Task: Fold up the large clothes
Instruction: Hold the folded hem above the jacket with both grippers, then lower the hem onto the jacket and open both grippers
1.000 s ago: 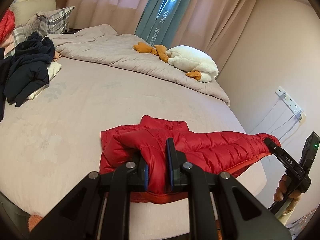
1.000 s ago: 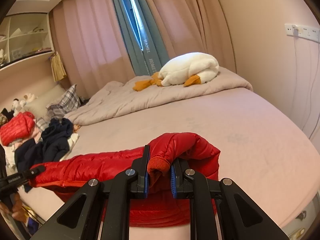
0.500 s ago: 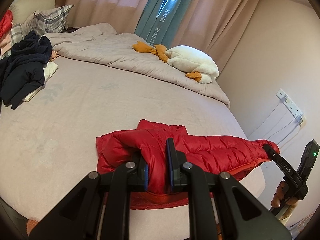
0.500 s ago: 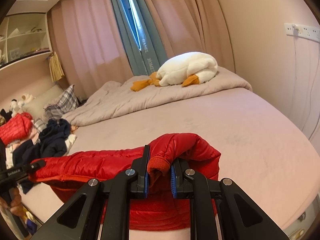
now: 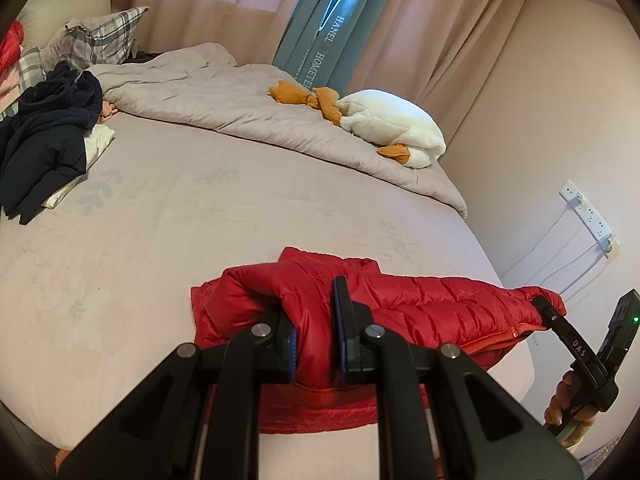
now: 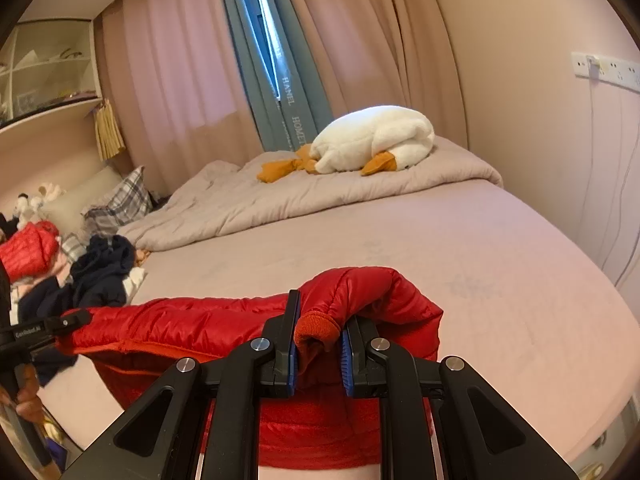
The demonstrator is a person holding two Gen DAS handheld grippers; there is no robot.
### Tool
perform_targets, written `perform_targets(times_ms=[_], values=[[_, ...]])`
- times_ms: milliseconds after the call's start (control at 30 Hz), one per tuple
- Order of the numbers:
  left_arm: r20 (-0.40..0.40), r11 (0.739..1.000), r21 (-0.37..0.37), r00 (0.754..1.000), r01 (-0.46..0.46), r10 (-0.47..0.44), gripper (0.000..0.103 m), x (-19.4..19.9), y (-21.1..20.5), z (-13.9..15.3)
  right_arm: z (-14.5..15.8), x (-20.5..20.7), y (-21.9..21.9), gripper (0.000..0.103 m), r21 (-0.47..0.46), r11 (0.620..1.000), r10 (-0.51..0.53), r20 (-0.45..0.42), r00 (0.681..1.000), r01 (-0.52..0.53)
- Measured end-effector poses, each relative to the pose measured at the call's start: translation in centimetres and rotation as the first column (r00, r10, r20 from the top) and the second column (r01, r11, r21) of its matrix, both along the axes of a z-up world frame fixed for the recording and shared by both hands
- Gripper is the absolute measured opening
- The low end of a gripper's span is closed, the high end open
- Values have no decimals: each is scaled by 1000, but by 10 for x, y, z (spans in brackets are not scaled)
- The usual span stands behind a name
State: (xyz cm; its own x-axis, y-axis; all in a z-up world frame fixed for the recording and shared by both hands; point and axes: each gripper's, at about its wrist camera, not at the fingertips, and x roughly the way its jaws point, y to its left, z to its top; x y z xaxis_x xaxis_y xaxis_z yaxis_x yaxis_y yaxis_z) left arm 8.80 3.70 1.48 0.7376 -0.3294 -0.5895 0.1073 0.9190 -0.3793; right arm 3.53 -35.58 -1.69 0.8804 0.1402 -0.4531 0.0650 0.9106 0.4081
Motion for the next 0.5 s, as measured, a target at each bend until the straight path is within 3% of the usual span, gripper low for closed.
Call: perform_targets(times_ms=[400,500], values=[[-85,1000,26,996,-9,11,15,53,-3,-17,-6,44,-1,17,-33,999,39,-94,995,-42],[-154,998,54,988,-14,22,15,82,-5,-33,-12,63,-2,17,-51,997,58,-136,989,-65]])
